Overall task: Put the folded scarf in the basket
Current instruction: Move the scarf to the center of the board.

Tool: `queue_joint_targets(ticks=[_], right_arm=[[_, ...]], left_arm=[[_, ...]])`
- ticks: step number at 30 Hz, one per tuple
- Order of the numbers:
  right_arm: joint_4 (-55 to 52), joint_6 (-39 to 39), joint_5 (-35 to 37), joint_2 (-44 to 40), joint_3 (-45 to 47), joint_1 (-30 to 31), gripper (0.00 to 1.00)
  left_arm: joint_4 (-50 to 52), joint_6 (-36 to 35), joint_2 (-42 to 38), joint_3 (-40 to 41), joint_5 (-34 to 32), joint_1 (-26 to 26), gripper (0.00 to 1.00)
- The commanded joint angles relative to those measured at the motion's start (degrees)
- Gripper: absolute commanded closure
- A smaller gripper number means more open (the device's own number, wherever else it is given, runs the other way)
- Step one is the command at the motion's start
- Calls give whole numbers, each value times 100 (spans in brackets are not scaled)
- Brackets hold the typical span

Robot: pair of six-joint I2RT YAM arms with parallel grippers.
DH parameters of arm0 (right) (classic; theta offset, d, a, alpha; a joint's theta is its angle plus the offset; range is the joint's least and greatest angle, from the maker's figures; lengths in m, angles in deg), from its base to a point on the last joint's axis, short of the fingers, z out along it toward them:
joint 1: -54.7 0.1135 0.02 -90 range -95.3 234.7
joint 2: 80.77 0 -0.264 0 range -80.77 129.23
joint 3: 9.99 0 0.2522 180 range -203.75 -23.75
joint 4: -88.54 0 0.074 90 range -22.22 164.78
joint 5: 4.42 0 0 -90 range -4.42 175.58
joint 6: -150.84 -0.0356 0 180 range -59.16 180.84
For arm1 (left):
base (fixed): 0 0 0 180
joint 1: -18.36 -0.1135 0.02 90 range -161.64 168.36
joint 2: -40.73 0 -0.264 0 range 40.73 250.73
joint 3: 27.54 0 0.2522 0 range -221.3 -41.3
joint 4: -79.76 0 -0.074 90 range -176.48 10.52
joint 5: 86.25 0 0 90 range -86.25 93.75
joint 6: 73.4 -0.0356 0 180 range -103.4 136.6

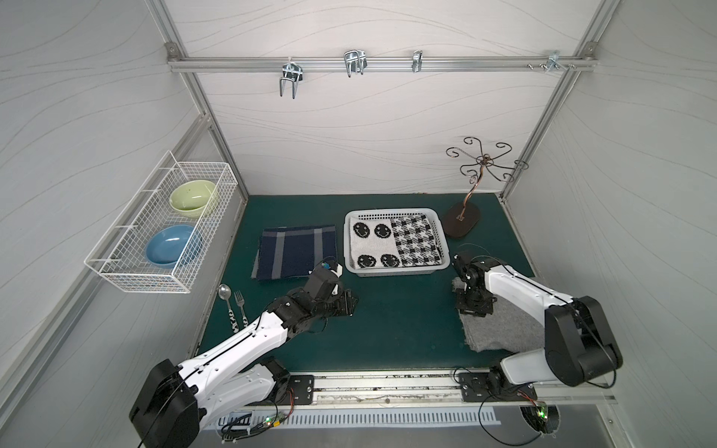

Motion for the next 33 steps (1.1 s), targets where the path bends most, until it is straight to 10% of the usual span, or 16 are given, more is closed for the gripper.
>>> queue_joint_targets(ticks=[1,7,16,33], right_arm=[[57,200,-204,50,-61,-8,83],[154,196,-545,70,-55,373,100],[494,-130,-1248,-23,-99,899,100],[1170,-1268,-1633,1740,-1546,3705,100]], left_arm=[[-143,-45,-77,-27,-81,17,45],[-170,73,-196,162,39,17,45],[-140,80,-161,208,5,-9,46],[-683,604,-200,944,113,-12,42]])
